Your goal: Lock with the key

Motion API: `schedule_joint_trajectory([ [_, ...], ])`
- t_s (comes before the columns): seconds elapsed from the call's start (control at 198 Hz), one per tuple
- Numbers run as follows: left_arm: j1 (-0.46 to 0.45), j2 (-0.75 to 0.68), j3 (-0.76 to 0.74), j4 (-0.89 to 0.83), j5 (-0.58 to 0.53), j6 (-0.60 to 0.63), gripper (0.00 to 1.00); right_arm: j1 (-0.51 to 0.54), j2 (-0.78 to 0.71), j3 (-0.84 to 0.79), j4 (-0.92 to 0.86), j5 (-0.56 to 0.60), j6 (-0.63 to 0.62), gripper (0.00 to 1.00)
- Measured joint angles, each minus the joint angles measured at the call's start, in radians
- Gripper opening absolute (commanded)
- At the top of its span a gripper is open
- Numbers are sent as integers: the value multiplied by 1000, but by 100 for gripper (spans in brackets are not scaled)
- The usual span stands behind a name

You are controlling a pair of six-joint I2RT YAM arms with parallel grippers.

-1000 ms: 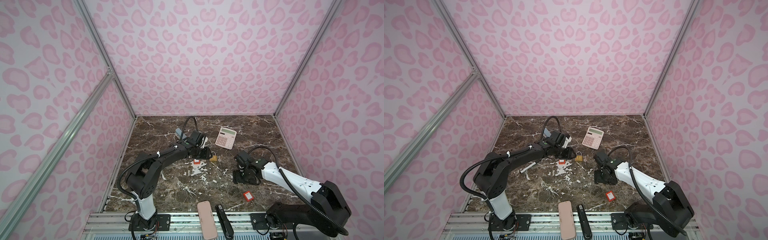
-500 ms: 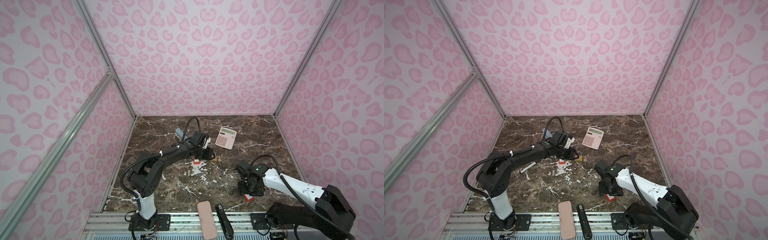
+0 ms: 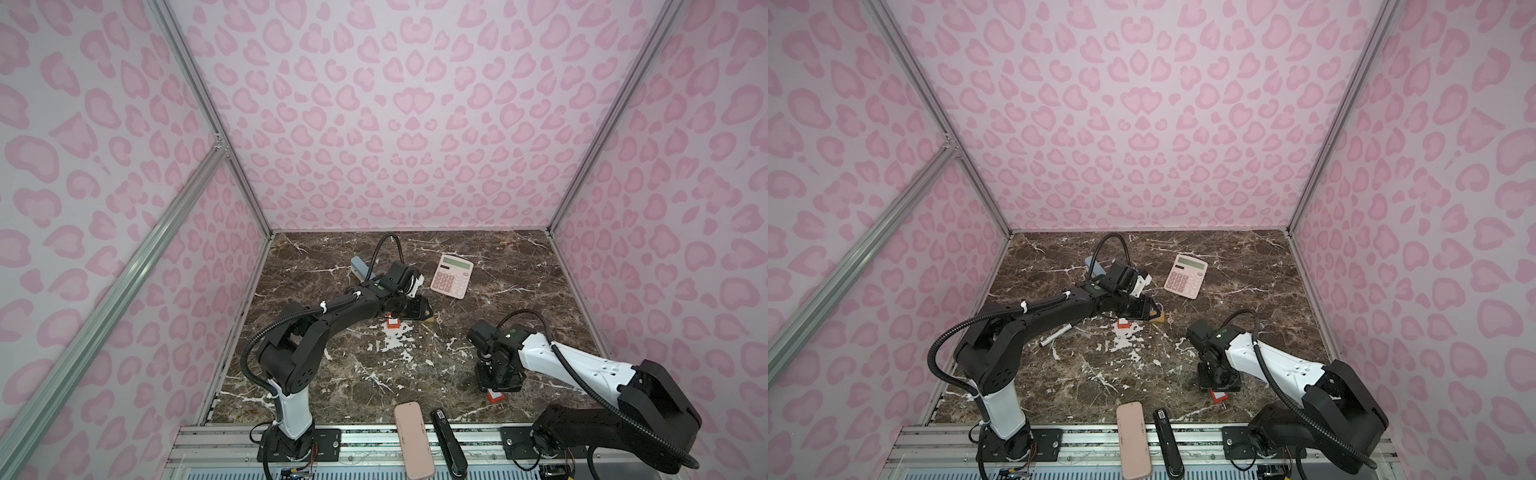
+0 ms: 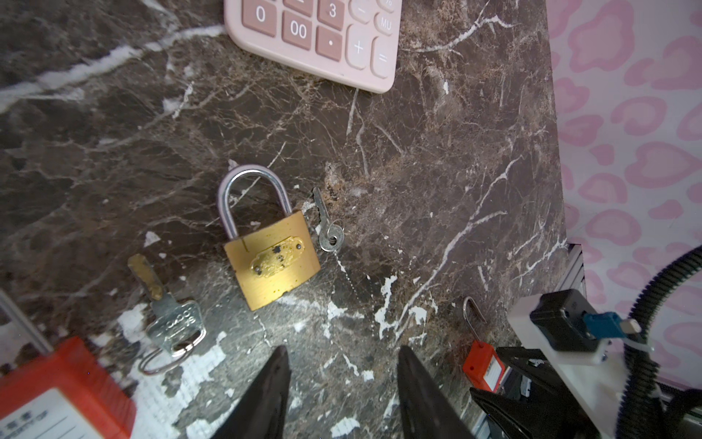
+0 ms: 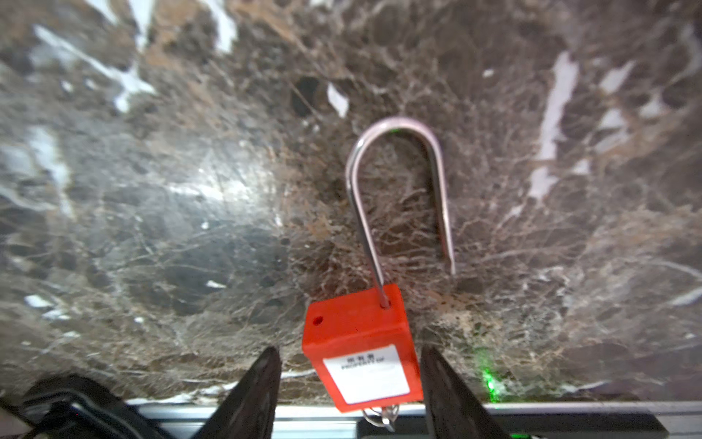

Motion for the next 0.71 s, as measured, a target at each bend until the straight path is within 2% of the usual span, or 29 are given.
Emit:
schedule_joint_trajectory([
  [0.364,-2,-2,0,-1,0,-7,48,31,8,-26,2,-12,-2,55],
  [0.505,-2,-2,0,-1,0,-12,48,43,17,-34,3,-9,0,48],
  [0.637,-2,-3,0,0,0,-19,48,58,42,-30,7,-10,-2,36],
  [0.707,-2,-8,0,0,3,-28,48,64,46,-23,6,-12,-3,33],
])
